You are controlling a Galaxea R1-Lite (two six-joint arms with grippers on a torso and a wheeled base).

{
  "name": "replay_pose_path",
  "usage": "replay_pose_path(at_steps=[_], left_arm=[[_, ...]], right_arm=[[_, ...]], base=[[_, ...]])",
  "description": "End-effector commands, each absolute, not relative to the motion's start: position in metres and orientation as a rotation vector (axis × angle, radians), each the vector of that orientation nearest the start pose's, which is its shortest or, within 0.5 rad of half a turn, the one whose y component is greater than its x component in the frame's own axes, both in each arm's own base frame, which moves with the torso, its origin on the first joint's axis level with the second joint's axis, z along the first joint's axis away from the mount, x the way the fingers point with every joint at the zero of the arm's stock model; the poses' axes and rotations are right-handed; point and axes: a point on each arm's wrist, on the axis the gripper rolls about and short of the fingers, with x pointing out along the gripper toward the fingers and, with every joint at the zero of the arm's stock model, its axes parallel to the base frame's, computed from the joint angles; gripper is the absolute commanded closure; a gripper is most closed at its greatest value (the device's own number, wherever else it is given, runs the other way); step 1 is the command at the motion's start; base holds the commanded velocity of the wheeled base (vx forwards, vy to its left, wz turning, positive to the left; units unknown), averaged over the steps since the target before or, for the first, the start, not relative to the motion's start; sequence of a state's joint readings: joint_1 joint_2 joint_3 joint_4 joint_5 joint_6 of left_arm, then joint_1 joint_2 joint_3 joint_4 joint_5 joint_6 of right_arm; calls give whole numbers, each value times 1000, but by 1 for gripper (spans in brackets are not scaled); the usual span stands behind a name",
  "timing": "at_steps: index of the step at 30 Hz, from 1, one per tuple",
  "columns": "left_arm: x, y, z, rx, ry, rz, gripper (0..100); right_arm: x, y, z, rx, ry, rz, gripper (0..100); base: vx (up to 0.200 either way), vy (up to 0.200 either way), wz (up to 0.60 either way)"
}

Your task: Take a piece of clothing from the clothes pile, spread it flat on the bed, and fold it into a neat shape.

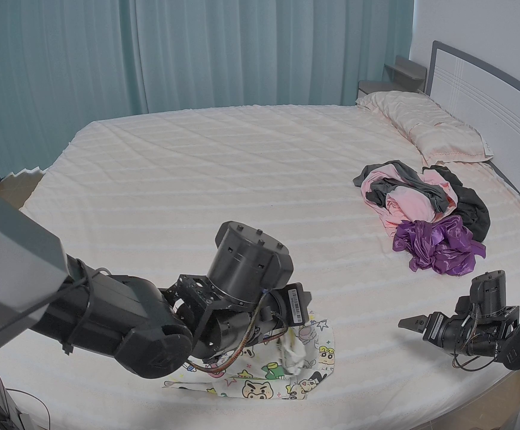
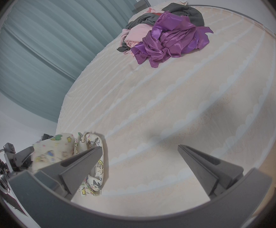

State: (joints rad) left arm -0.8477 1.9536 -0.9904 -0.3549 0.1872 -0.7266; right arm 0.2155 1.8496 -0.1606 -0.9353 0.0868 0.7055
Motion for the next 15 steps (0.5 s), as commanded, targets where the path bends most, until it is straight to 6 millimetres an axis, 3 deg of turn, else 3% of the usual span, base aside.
replay_pose_path(at_steps=[1, 5, 10, 15], left_arm=[[235, -271, 118, -376, 739, -419, 0], [232, -271, 119, -394, 746, -412, 0], [225, -255, 130, -444, 735, -364, 0], [219, -207, 127, -485, 761, -252, 0]], right_arm=[[206, 48, 35, 617, 825, 11, 0], [206, 48, 35, 616, 826, 10, 0], [206, 48, 35, 616, 827, 12, 0], [205, 49, 35, 613, 831, 18, 0]], base=[[0, 0, 0], [0, 0, 0], [0, 0, 0], [0, 0, 0]])
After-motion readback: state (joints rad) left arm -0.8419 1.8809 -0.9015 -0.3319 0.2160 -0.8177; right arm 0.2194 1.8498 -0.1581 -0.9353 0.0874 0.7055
